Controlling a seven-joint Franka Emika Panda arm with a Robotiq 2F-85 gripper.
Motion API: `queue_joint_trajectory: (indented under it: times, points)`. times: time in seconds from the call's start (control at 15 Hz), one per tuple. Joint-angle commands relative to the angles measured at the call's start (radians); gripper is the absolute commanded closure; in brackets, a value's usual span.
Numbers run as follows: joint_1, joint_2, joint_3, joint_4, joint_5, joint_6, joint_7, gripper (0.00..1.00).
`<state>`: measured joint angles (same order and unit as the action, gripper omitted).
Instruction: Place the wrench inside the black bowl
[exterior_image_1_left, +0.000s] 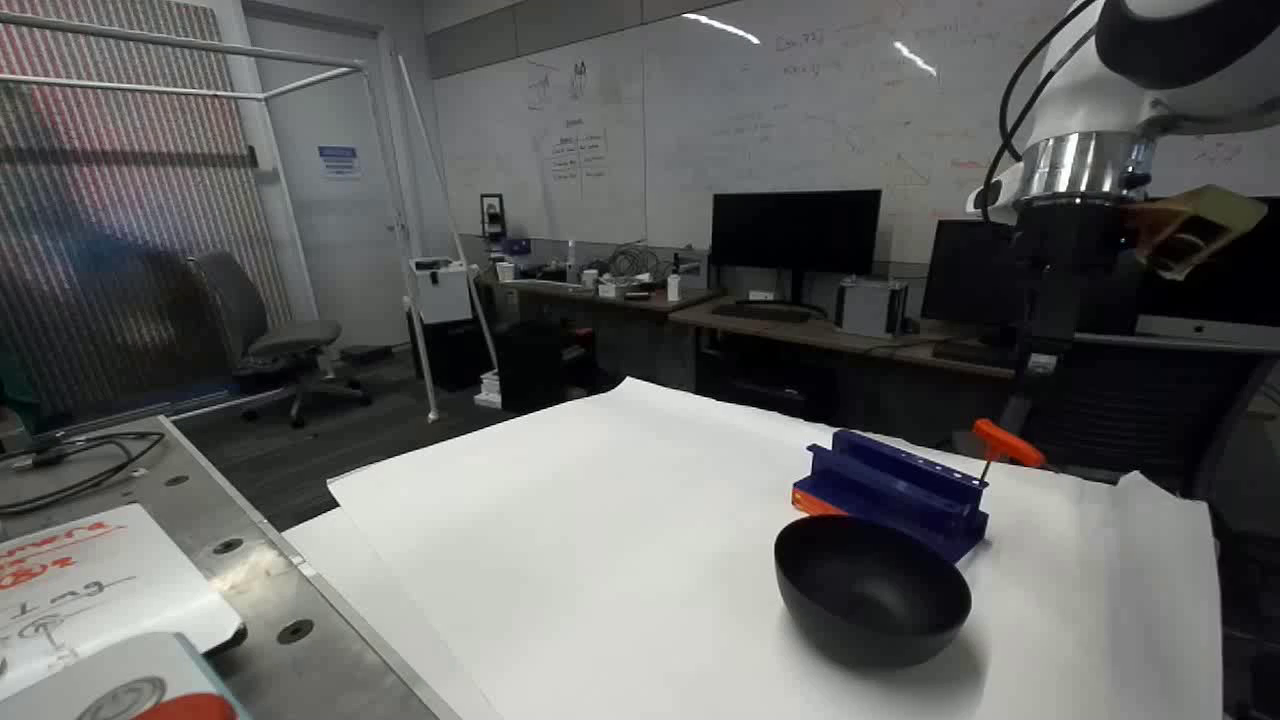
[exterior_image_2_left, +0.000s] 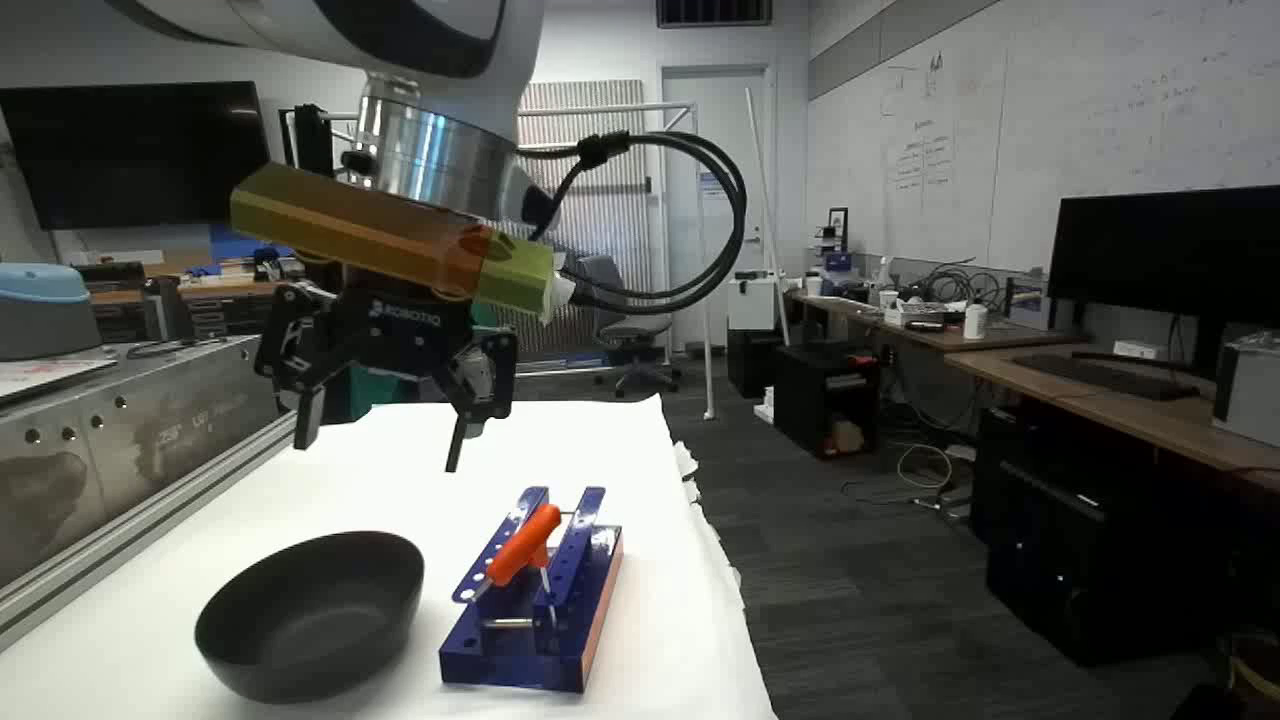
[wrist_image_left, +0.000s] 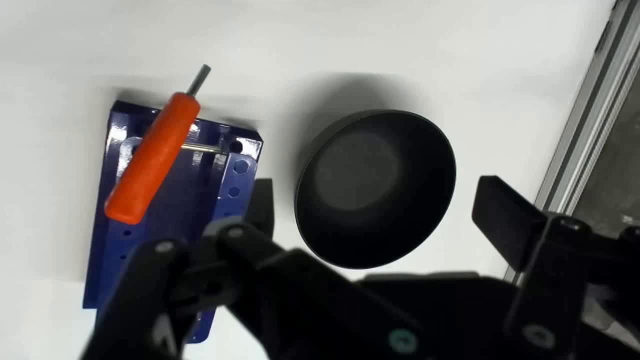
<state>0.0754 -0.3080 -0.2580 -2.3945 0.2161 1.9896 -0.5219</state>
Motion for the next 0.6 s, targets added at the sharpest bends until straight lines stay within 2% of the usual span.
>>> queue_joint_trajectory:
  times: [0.0, 0.07, 0.27, 0.53]
  points:
    - [-0.034, 0.003, 0.032, 0.006, 0.010, -0.004, -0.008, 0.00]
    - [-0.034, 0.002, 0.032, 0.011, 0.010, -0.004, -0.008, 0.00]
    - [-0.062, 0.067, 0.057, 0.026, -0.011, 0.140, 0.066, 0.00]
    - [-0.103, 0.129, 0.076, 0.059, -0.035, 0.252, 0.176, 0.00]
